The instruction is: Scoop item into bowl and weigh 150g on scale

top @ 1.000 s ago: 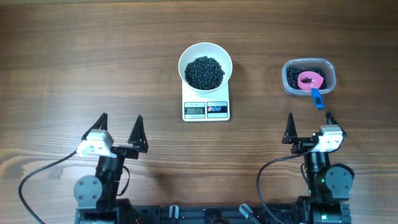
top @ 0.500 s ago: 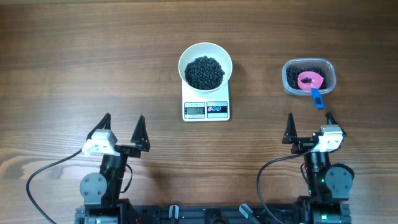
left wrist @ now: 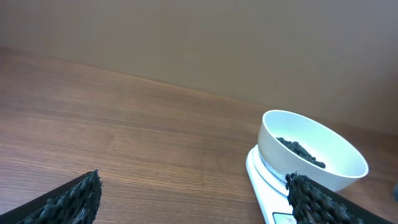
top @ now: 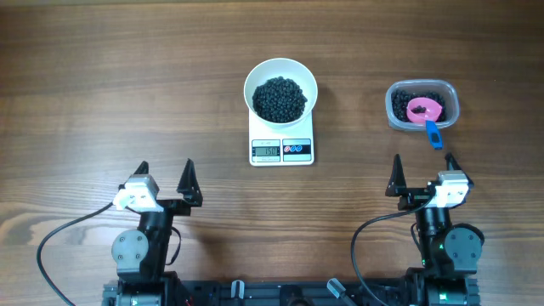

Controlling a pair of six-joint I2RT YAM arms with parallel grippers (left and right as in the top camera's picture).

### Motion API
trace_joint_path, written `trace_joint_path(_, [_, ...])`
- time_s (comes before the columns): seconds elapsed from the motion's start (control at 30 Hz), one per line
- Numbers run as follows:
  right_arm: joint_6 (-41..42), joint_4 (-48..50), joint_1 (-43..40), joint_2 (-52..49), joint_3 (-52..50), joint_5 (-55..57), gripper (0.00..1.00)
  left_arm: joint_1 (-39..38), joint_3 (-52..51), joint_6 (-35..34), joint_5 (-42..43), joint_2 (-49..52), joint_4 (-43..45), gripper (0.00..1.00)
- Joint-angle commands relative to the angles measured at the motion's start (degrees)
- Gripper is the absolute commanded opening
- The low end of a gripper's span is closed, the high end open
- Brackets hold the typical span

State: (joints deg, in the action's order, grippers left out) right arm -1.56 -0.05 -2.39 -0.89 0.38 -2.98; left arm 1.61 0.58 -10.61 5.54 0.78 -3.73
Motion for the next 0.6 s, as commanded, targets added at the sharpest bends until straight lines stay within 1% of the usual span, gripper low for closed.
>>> trace_joint_path(0.0, [0.63, 0.04, 0.31, 0.68, -0.09, -0.48, 1.00, -0.24, -0.26, 3.65, -1.55, -0.61, -0.55, 1.00])
trace_joint_path(0.1, [0.66, 0.07, 0.31, 0.68, -0.09, -0.48, 1.00, -0.22, -0.26, 5.53, -1.57, -0.61, -0.55, 1.00])
trace_joint_path(0.3, [0.63, 0.04, 0.31, 0.68, -0.09, -0.48, 1.00, -0.22, -0.26, 11.39, -1.77, -0.57, -0.61, 1.00])
trace_joint_path(0.57, [0.63, 0.07, 0.31, 0.68, -0.09, -0.48, 1.00, -0.22, -0.26, 11.72, -3.93, 0.90, -0.72, 1.00])
